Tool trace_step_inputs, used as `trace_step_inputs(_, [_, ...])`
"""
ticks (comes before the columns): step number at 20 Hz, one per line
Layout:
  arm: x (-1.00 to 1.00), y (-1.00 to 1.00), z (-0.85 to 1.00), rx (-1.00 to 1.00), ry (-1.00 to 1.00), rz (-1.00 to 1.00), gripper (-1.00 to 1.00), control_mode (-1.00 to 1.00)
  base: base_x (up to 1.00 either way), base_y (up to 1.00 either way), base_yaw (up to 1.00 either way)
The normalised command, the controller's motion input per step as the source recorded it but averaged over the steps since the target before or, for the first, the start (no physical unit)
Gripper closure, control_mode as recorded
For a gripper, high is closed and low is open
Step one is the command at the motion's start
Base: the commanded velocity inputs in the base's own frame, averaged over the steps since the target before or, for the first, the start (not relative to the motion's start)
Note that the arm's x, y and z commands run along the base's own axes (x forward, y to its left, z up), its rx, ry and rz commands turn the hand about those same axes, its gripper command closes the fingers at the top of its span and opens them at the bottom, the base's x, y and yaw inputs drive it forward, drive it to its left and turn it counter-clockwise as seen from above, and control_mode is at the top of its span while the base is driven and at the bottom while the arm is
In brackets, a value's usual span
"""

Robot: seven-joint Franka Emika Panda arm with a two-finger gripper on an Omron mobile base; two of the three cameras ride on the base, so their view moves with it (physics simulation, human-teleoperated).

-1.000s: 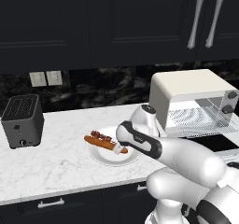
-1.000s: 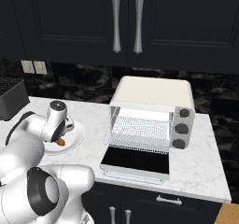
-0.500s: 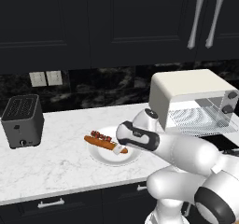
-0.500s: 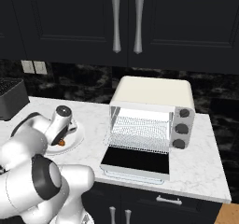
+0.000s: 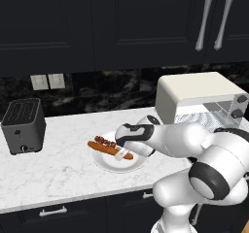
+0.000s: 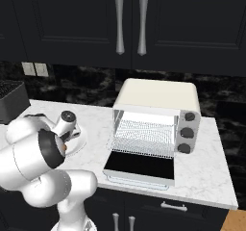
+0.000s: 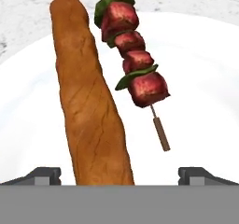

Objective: Pick up the kebab skewer and baguette bread, and place them inside the toaster oven. Close the toaster oven door and start by setting the timer.

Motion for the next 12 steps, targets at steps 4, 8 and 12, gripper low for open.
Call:
trace_step_inputs(4, [0.0, 0.21, -0.22, 0.0, 0.0, 0.0, -1.0, -1.0, 0.0, 0.0, 0.0])
trace_step_inputs(8, [0.06, 0.1, -0.09, 0.0, 0.0, 0.0, -1.0, -1.0, 0.0, 0.0, 0.0])
trace_step_inputs(12, [0.03, 0.0, -0.05, 0.0, 0.0, 0.0, -1.0, -1.0, 0.0, 0.0, 0.0])
